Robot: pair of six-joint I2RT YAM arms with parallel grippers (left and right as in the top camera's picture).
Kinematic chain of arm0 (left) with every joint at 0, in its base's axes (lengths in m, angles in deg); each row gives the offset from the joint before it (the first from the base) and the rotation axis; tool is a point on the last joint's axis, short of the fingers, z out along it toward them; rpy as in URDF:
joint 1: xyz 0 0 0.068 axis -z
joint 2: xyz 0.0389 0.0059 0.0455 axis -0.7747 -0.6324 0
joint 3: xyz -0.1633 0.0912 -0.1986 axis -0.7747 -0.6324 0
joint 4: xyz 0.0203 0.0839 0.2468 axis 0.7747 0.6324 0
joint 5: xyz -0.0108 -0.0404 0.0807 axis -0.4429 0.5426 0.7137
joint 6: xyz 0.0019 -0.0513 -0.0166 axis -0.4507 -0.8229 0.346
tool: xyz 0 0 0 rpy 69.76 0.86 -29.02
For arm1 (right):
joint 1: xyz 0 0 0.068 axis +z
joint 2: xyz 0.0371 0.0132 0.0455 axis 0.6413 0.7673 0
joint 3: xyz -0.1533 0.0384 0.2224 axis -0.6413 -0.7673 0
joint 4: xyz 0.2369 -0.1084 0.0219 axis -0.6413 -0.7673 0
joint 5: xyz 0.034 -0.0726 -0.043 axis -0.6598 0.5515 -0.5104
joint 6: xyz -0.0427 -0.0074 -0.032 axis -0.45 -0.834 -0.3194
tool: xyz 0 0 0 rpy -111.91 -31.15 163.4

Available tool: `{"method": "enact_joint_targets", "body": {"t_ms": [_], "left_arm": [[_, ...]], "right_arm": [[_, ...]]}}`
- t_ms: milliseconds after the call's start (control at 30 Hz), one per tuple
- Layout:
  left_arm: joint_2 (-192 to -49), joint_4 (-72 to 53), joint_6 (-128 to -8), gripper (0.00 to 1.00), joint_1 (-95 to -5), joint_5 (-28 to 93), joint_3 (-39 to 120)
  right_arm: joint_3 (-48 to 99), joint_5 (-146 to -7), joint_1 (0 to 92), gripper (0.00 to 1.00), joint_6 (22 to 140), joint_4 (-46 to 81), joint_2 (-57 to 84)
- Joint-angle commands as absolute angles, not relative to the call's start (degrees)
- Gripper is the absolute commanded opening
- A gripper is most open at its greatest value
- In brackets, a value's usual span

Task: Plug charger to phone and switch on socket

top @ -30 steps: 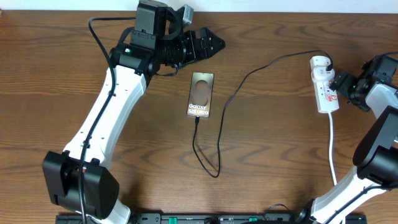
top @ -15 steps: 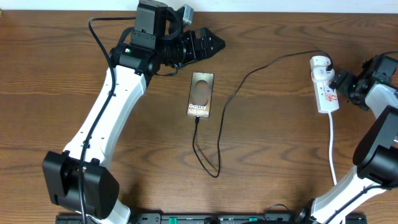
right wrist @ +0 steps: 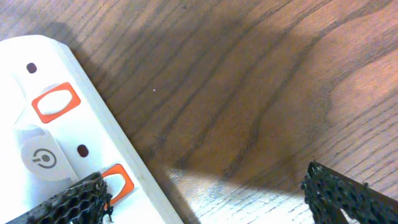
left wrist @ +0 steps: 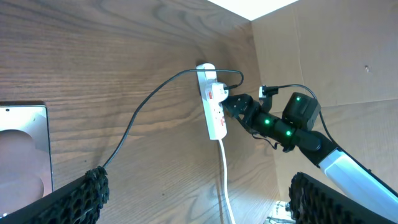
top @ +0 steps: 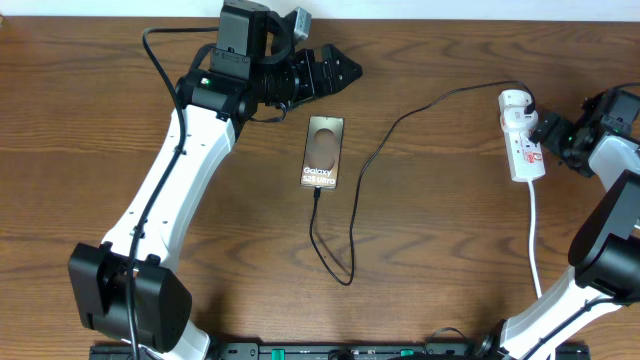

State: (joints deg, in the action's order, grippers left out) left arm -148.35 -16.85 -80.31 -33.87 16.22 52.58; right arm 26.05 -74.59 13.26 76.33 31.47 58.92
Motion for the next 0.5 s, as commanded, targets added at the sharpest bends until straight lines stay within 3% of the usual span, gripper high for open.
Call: {"method": "enact_joint_targets", "body": {"t_ms": [0,467], "left_arm": [[-148.06,-16.74,-80.12,0.93,-34.15,16.55,53.43],[-148.06,-16.74,-80.12,0.93,-34.15,16.55,53.43]], "right_arm": [[23.34,-77.59,13.74,0.99,75.06,30.97,60.27],[22.88,-77.59,13.74,0.98,75.5,31.64,60.27]]}}
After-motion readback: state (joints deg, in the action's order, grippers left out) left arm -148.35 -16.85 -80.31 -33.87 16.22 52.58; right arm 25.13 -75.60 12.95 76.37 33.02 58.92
